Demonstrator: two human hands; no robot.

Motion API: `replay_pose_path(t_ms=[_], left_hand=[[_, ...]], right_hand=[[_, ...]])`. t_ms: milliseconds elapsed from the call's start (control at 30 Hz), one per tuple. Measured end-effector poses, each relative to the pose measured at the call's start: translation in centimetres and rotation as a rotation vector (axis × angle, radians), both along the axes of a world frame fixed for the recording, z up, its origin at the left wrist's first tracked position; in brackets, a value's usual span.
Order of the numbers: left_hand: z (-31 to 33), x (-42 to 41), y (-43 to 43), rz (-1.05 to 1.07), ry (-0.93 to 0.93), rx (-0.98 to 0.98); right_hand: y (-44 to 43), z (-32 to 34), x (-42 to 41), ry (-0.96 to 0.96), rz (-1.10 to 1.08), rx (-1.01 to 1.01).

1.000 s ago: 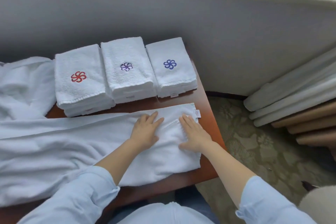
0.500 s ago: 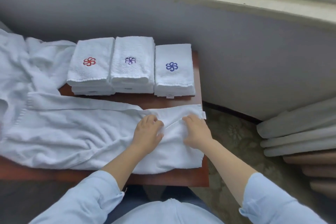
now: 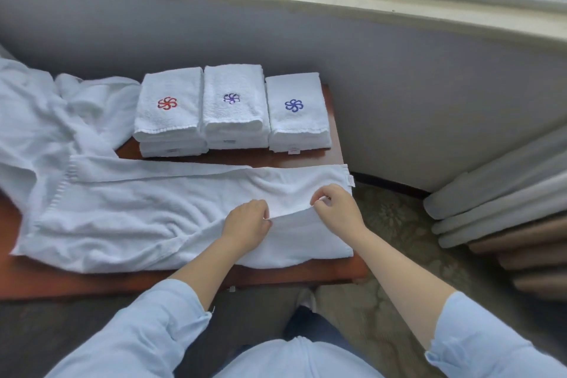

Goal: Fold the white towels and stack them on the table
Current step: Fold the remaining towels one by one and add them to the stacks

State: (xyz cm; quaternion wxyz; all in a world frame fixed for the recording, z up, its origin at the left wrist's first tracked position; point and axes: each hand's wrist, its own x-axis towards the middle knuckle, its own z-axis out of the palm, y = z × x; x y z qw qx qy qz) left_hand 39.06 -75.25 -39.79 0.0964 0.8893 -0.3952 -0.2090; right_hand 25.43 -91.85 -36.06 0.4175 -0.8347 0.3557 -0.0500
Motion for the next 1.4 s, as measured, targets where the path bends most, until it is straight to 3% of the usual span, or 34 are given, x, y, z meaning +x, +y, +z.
replay_pose_path(t_ms=[133,433,567,733,900,1400], left_hand=[[1.2,-1.3,3.1,-0.113,0.032,0.015],[0.5,-7.4,10.7,-0.336,0.267,0.043],[0.6,-7.8,13.2,-0.338,0.285,0.034],[1.9,-5.1,16.6,-0.161,0.239,-0.031],[2.7,-1.2,21.5,0.030,0.170,-0.039],[2.6,15.5,33.1,0.446,0.065,0.011]], right_hand=[[3.3,1.1,-3.2,0.050,-0.048,-0.056],[11.3,0.1,-11.2,0.457,-0.039,-0.244],[14.5,-0.1,-11.7,0.503,-0.013,-0.194],[17.9,0.6,-7.2,0.362,0.128,-0.100],[21.6,0.9,-0.5,0.315,0.330,-0.127],[29.0,-0.6,22.4,0.288,0.667,-0.112]])
